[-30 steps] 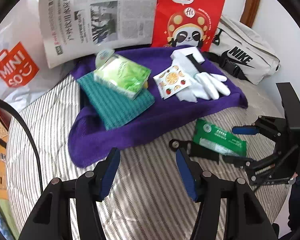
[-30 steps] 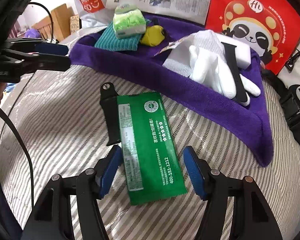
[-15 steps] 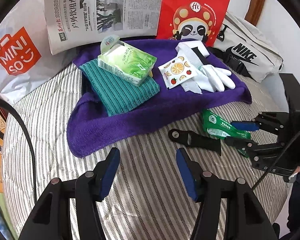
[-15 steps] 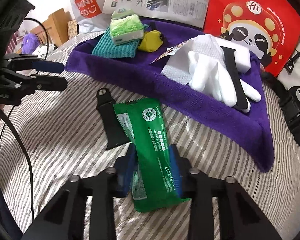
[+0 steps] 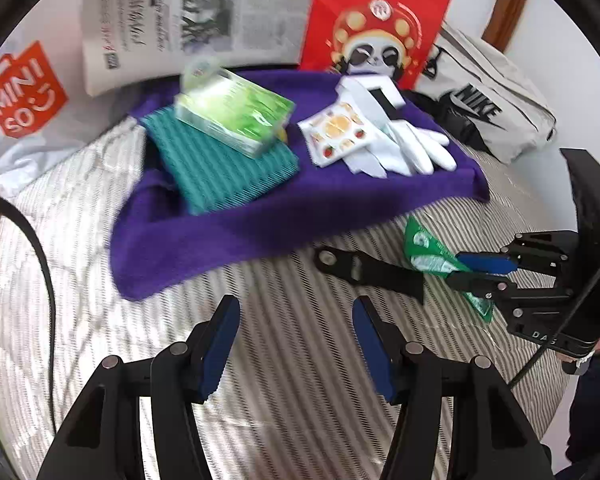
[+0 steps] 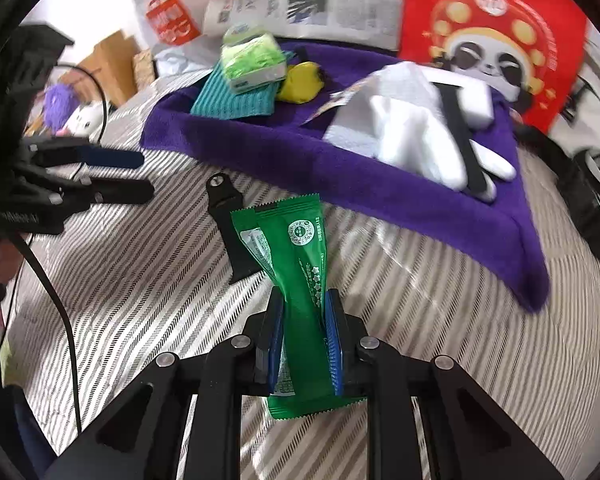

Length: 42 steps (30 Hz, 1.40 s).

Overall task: Organize soft objects
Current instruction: 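Grasp the green packet on the bed with the right gripper, then grasp the black clip strap with the left gripper while the right gripper holds the packet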

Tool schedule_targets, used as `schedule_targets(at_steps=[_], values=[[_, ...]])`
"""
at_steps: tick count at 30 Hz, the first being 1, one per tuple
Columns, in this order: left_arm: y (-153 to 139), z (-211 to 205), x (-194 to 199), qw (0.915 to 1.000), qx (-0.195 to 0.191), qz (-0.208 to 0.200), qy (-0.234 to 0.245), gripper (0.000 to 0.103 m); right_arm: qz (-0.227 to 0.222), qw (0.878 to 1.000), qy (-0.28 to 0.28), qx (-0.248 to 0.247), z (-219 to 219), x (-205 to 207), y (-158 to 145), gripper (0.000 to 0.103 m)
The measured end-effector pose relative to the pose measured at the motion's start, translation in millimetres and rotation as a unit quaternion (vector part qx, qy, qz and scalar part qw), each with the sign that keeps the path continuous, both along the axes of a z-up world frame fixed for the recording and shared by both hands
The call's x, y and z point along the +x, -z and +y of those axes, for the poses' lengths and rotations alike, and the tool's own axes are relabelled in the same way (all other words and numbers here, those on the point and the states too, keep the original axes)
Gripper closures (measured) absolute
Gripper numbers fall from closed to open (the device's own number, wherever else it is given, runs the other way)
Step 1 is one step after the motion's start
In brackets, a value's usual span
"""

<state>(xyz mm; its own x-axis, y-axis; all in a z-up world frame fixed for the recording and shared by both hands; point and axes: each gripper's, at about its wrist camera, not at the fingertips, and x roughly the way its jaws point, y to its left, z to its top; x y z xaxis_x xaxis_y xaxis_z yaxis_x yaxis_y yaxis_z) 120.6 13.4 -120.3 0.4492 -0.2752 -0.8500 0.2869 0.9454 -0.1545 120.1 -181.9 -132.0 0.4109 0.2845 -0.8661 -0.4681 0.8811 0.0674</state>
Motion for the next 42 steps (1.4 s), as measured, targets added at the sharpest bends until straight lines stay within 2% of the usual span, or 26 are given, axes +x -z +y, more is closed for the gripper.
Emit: schedule_targets(at_steps=[5,11,16,20,24,27,32,35,38,42], values=[[7.8,-27.6,4.8,0.9999,0.010,0.007,0.005,0.046,-0.013,0.998,0.062,0.011,-36.0,-11.0,-9.4,0.084],[11.6,-56.4,17.7,0.9994,0.024,0.015,-0.021,0.046,-0.021,0.993,0.114,0.019,-77.3,-16.5,-17.9,0.084],[22.1,-74.8,29.2,0.9972,0.053,0.030,-0.044,0.046,-0.026,0.992,0.114,0.041,-86.8,-19.2,-21.8,0.084],[24.0,-80.1,33.1,0.9950,0.062,0.028,-0.074,0.037,-0.025,0.993,0.108,0.052,-86.4,-20.3,-21.6,0.084],[26.3,-95.0,31.2,0.9918,0.098,0.017,-0.081,0.031,-0.022,0.993,0.101,0.059,-83.4,-18.8,-18.2,0.084],[26.9,-89.4,30.3,0.9926,0.089,0.021,-0.079,0.028,-0.021,0.992,0.106,0.060,-86.0,-19.4,-16.5,0.084],[26.0,-67.3,19.8,0.9934,0.098,0.026,-0.054,0.026,-0.019,0.991,0.119,0.063,-95.0,-21.4,-16.2,0.084],[24.8,-48.7,8.9,0.9927,0.102,0.027,-0.057,0.025,-0.020,0.990,0.122,0.062,-94.9,-21.2,-16.3,0.084],[25.5,-30.3,3.5,0.9932,0.087,0.033,-0.069,0.026,-0.022,0.991,0.118,0.066,-92.4,-22.7,-17.5,0.083],[25.4,-28.0,3.1,0.9933,0.087,0.029,-0.070,0.026,-0.021,0.991,0.110,0.068,-86.0,-22.3,-18.7,0.083]])
